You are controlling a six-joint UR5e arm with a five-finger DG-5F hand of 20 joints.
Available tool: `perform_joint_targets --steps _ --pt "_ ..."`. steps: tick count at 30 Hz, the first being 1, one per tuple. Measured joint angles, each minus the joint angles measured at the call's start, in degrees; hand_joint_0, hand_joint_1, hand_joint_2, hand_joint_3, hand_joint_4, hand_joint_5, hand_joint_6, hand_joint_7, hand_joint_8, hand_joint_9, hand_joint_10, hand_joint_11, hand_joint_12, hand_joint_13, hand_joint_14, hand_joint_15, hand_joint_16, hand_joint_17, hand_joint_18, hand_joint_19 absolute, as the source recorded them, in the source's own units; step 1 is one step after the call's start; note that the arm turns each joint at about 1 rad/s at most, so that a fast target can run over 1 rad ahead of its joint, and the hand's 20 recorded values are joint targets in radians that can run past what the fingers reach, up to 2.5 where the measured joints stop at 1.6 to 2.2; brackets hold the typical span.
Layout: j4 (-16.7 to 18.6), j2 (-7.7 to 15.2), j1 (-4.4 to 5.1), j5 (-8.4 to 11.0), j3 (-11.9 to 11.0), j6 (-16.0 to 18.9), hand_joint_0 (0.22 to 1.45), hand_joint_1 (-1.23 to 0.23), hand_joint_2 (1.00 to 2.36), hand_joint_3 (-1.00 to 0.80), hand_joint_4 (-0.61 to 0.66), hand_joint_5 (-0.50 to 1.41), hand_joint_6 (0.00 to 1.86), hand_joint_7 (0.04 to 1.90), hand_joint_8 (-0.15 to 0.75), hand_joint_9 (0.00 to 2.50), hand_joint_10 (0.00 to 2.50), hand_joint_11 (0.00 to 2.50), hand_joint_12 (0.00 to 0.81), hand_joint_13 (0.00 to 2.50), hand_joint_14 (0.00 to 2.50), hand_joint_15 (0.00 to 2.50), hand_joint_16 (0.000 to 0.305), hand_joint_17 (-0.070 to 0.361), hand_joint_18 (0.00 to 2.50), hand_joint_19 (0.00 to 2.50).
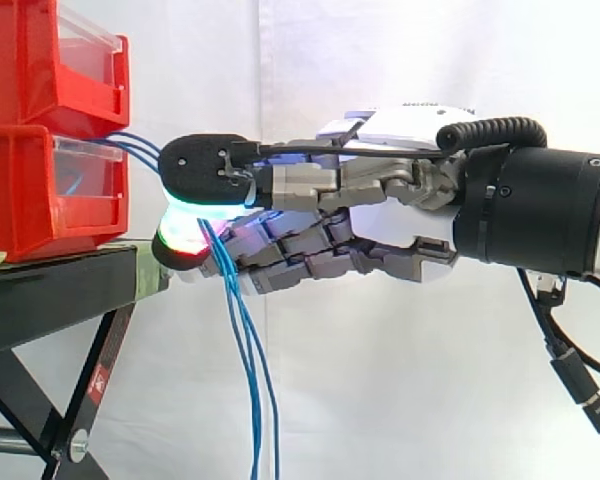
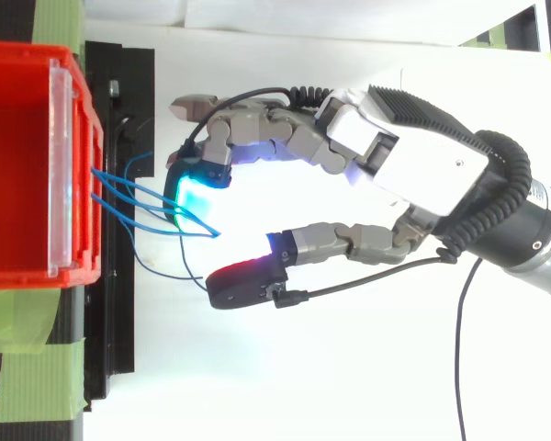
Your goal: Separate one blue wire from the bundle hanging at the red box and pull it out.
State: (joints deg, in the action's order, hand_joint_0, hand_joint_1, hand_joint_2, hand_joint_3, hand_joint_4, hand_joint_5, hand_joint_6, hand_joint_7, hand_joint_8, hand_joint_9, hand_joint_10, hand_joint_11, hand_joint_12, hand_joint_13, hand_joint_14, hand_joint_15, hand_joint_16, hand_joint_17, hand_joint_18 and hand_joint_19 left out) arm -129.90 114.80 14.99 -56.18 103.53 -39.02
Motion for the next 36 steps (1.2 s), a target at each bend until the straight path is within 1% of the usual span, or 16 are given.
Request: perform_joint_targets --steps 5,6,13,18,21,29,31,34,36 --pt "-0.05 0.02 0.02 0.02 0.0 0.0 0.64 -0.67 1.01 -0.35 0.21 -0.13 0.64 1.24 0.32 0.67 0.01 0.31 0.351 0.31 0.01 0.15 0.049 0.109 0.29 0.31" --pt "-0.05 0.02 0.02 0.02 0.0 0.0 0.64 -0.68 1.01 -0.34 0.22 -0.14 0.66 1.2 0.32 0.67 0.01 0.33 0.351 0.31 0.01 0.15 0.049 0.109 0.29 0.31" --pt "-0.08 0.02 -0.02 0.02 0.0 0.0 0.64 -0.72 1.02 -0.29 0.21 -0.16 0.7 1.13 0.316 0.66 0.01 0.36 0.352 0.31 0.01 0.15 0.049 0.11 0.29 0.32" --pt "-0.06 0.01 0.0 0.02 0.0 0.0 0.64 -0.73 1.02 -0.26 0.17 -0.16 0.71 1.12 0.314 0.66 0.01 0.39 0.352 0.31 0.01 0.15 0.049 0.11 0.3 0.32" --pt "-0.07 0.0 0.01 0.01 0.0 0.0 0.64 -0.75 1.02 -0.22 0.16 -0.17 0.73 1.09 0.314 0.68 0.01 0.41 0.352 0.31 0.01 0.16 0.049 0.11 0.3 0.32" --pt "-0.04 0.0 -0.01 -0.06 0.0 0.0 0.62 -0.78 1.03 -0.12 0.12 -0.16 0.75 1.12 0.318 0.73 0.01 0.46 0.35 0.34 0.01 0.18 0.048 0.109 0.32 0.35" --pt "-0.05 0.0 -0.01 -0.05 0.0 0.01 0.61 -0.78 1.03 -0.08 0.1 -0.16 0.75 1.14 0.322 0.76 0.01 0.51 0.359 0.4 0.01 0.22 0.048 0.109 0.36 0.36" --pt "-0.07 0.0 0.0 -0.01 -0.04 0.18 0.6 -0.78 1.03 -0.03 0.08 -0.16 0.76 1.18 0.33 0.86 0.02 0.59 0.361 0.61 0.02 0.37 0.047 0.106 0.43 0.4" --pt "-0.08 -0.05 0.02 0.0 -0.06 0.72 0.6 -0.78 1.03 -0.02 0.08 -0.16 0.76 1.19 0.334 0.9 0.02 0.62 0.361 0.71 0.02 0.45 0.047 0.105 0.46 0.41"
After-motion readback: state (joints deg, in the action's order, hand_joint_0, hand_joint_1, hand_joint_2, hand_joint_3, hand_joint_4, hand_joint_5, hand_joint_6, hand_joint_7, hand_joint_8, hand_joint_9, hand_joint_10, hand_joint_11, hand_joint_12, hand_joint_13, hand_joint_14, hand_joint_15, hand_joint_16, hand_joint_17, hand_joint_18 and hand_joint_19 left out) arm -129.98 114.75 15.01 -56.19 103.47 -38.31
